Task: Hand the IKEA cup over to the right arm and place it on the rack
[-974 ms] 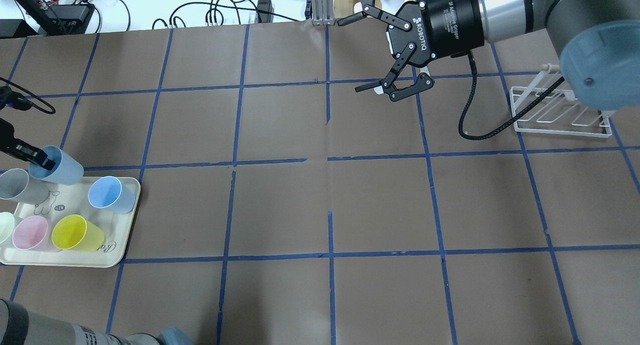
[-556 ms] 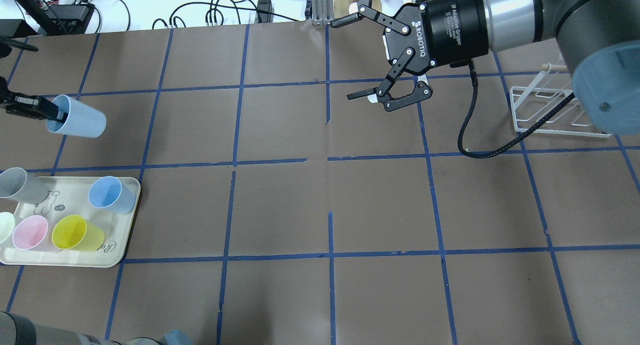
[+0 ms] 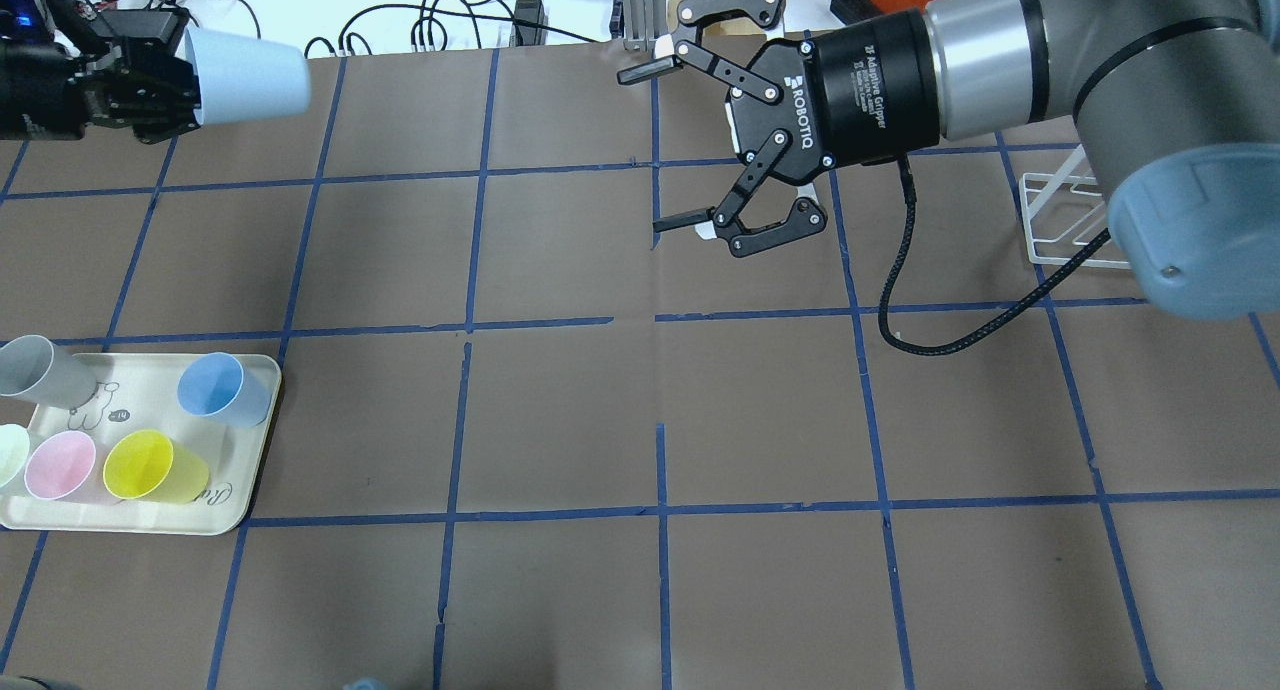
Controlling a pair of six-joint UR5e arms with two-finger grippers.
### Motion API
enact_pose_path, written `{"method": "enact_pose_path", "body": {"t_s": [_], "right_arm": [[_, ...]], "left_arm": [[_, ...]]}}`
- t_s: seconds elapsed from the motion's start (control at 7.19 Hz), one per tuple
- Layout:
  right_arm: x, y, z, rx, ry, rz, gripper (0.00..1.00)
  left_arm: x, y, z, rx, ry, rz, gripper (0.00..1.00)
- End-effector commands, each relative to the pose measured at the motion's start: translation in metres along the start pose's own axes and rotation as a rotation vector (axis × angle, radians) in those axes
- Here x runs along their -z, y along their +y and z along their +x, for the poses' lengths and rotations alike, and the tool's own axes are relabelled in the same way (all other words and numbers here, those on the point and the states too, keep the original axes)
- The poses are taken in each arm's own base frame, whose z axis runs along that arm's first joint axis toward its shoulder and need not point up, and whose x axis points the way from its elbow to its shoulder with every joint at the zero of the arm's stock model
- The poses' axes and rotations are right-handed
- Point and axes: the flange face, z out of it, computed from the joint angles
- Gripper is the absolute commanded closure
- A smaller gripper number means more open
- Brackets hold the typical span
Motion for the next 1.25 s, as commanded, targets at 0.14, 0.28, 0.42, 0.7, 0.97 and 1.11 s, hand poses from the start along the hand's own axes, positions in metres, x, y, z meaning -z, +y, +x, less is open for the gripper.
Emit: {"method": "enact_pose_path", "body": {"t_s": [0.14,0.28,0.42,0.7,0.97,1.11], "right_arm": [[-0.005,-0.014,-0.013,-0.095,-0.092,-0.12,0.0],[-0.007,-0.027,-0.018,-0.111,-0.099,-0.129,0.0],[-0.01,-0.041,-0.019,-0.105,-0.1,-0.128,0.0],[-0.014,-0.061,-0.019,-0.096,-0.093,-0.116,0.0],[-0.016,-0.07,-0.019,-0.191,-0.093,-0.13,0.0],[-0.016,-0.07,-0.021,-0.189,-0.096,-0.129,0.0]], "left_arm": [[-0.069,0.055,0.039,0.156,0.199,0.0,1.0],[-0.102,0.09,0.048,0.187,0.217,-0.064,1.0],[-0.119,0.116,0.059,0.218,0.265,-0.058,1.0],[-0.126,0.142,0.082,0.222,0.281,-0.068,1.0],[-0.144,0.164,0.096,0.264,0.339,-0.068,1.0],[-0.148,0.165,0.095,0.266,0.34,-0.076,1.0]]}}
